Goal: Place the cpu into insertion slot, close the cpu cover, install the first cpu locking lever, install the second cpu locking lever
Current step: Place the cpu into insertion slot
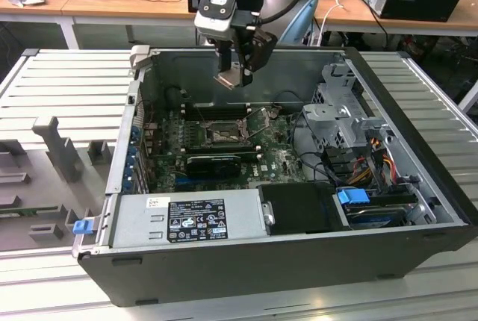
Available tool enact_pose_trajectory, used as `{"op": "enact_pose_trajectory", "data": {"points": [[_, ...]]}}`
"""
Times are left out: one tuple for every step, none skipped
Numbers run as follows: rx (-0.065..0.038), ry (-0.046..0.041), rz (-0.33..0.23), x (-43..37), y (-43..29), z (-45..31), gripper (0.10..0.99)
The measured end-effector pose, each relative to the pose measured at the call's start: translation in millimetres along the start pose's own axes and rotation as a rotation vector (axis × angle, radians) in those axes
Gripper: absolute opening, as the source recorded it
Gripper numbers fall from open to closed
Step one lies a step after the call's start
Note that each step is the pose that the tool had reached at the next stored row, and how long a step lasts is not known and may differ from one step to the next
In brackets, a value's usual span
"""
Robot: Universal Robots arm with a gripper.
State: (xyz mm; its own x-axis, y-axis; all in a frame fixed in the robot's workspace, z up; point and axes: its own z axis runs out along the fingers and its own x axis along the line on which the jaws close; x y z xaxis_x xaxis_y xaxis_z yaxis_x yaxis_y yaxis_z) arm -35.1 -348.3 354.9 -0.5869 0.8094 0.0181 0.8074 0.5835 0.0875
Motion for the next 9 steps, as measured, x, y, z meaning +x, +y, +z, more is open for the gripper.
{"op": "enact_pose_trajectory", "data": {"points": [[0.000, -0.0004, 0.005, 0.0, 0.0, 0.1, 0.525], [0.000, -0.0015, 0.015, 0.1, 0.0, 0.3, 0.525], [0.000, -0.0033, 0.029, 0.1, 0.0, 0.5, 0.525], [0.000, -0.0043, 0.039, 0.1, 0.0, 0.7, 0.525], [0.000, -0.0051, 0.047, 0.1, 0.0, 0.8, 0.525], [0.000, -0.0063, 0.059, 0.1, 0.0, 0.9, 0.525], [-0.001, -0.0074, 0.072, 0.1, 0.0, 1.1, 0.525], [-0.001, -0.0092, 0.093, 0.1, 0.0, 1.3, 0.525], [-0.001, -0.0114, 0.118, 0.1, 0.0, 1.5, 0.525]]}}
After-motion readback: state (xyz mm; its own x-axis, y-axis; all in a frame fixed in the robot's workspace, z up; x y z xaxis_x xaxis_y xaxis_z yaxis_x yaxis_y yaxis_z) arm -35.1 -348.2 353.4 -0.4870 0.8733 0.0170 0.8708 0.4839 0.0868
